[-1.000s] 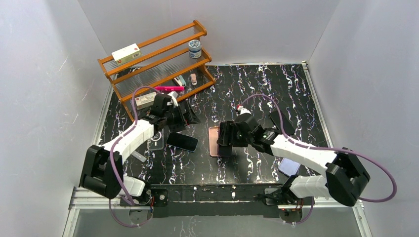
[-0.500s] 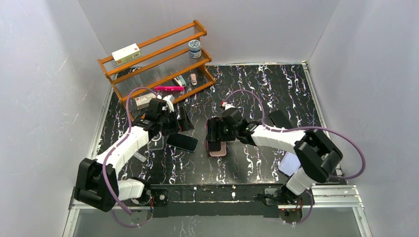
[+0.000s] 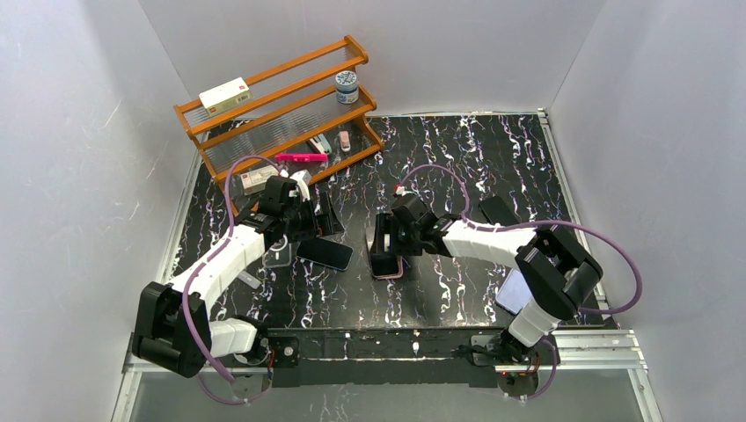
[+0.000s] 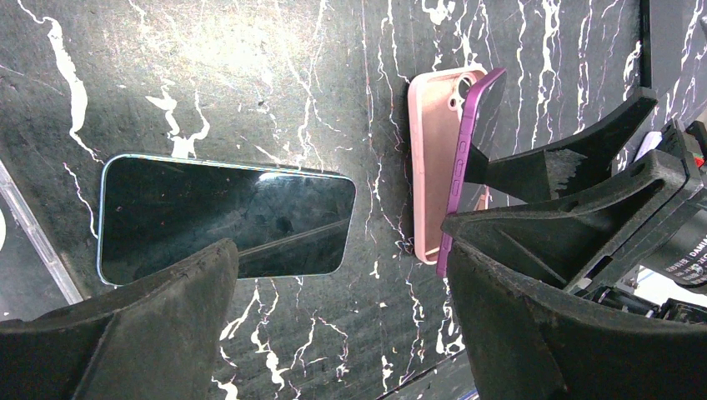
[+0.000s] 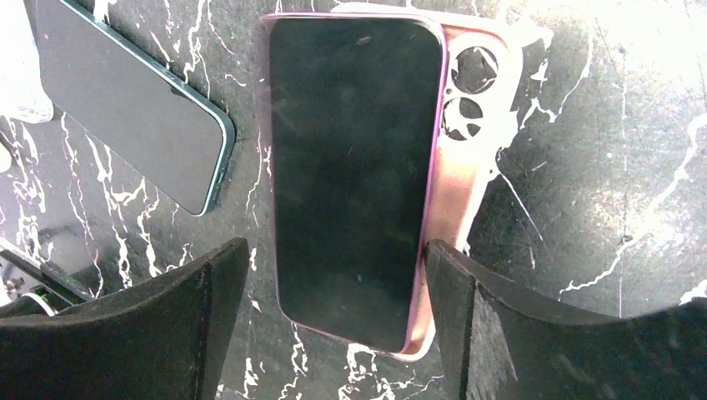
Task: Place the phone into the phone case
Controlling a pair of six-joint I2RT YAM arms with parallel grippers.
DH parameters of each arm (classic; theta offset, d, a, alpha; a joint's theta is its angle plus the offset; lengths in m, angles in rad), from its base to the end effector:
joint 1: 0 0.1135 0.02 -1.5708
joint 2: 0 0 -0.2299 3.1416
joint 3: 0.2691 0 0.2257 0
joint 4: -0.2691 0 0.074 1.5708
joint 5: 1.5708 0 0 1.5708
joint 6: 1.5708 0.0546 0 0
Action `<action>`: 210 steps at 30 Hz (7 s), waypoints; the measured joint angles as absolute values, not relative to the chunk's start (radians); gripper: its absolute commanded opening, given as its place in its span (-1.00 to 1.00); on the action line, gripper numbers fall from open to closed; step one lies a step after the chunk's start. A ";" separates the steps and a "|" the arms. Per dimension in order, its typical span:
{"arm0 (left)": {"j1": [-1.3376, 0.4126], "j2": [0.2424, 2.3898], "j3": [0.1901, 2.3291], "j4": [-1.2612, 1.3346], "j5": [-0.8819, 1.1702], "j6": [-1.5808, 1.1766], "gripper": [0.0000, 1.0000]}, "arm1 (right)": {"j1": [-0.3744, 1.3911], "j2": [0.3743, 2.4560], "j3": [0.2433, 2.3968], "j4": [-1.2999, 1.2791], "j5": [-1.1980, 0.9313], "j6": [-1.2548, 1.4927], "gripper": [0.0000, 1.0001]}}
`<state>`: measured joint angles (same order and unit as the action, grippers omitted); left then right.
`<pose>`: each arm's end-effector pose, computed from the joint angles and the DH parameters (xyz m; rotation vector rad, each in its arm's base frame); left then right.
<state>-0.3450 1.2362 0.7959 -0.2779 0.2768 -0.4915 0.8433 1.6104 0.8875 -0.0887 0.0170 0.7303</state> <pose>0.2417 -0.1027 0.2089 -0.0239 2.3711 -0.7377 0.2138 0.2387 0.1510 -0.1330 2.5030 0.6930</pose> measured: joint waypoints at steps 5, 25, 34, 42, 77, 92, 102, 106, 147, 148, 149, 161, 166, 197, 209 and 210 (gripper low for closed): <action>-0.345 1.237 0.795 -0.278 0.279 -0.492 0.81 | 0.841 1.611 0.907 -0.127 0.023 0.754 0.82; -0.352 1.403 0.789 -0.177 0.440 -0.593 0.28 | 0.680 1.452 0.825 -0.121 -0.083 0.739 0.20; -0.461 1.535 0.799 -0.092 0.432 -0.679 0.07 | 0.613 1.452 0.731 -0.015 -0.236 0.738 0.07; -0.555 1.603 0.847 -0.070 0.353 -0.693 -0.08 | 0.588 1.456 0.627 0.108 -0.312 0.767 -0.03; -0.602 1.716 0.896 0.027 0.342 -0.723 -0.58 | 0.574 1.591 0.611 0.270 -0.360 0.788 -0.17; -0.626 1.723 0.892 0.046 0.305 -0.772 -0.58 | 0.549 1.615 0.578 0.368 -0.406 0.822 -0.20; -0.633 1.692 0.849 0.065 0.292 -0.867 -0.76 | 0.525 1.642 0.525 0.503 -0.451 0.894 -0.20; -0.637 1.691 0.839 0.076 0.289 -0.881 -0.81 | 0.515 1.654 0.509 0.546 -0.471 0.916 -0.20; -0.711 1.621 0.644 0.286 0.412 -1.099 -0.60 | 0.496 1.730 0.429 0.816 -0.600 1.108 0.31; -0.712 1.623 0.644 0.287 0.413 -1.097 -0.60 | 0.497 1.710 0.429 0.790 -0.590 1.093 0.31; -0.712 1.625 0.645 0.289 0.413 -1.096 -0.60 | 0.498 1.687 0.429 0.756 -0.576 1.078 0.28; -0.716 1.647 0.656 0.314 0.428 -1.089 -0.63 | 0.493 1.531 0.411 0.503 -0.448 0.947 -0.17; -0.717 1.649 0.656 0.316 0.433 -1.089 -0.70 | 0.480 1.531 0.357 0.580 -0.479 0.988 -0.24; -0.737 1.649 0.697 0.260 0.408 -1.055 -0.33 | 0.446 1.741 0.233 1.121 -0.610 1.188 -0.97; -0.723 1.419 0.840 0.023 0.324 -0.938 0.84 | 0.418 1.688 0.218 1.260 -0.720 1.309 -0.97; -0.717 1.399 0.844 0.017 0.323 -0.933 0.86 | 0.415 1.672 0.216 1.260 -0.729 1.313 -0.97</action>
<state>-0.7174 1.3994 0.8444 0.0170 0.3233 -0.9329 0.4149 1.6718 0.2157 1.2602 -0.7292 1.3132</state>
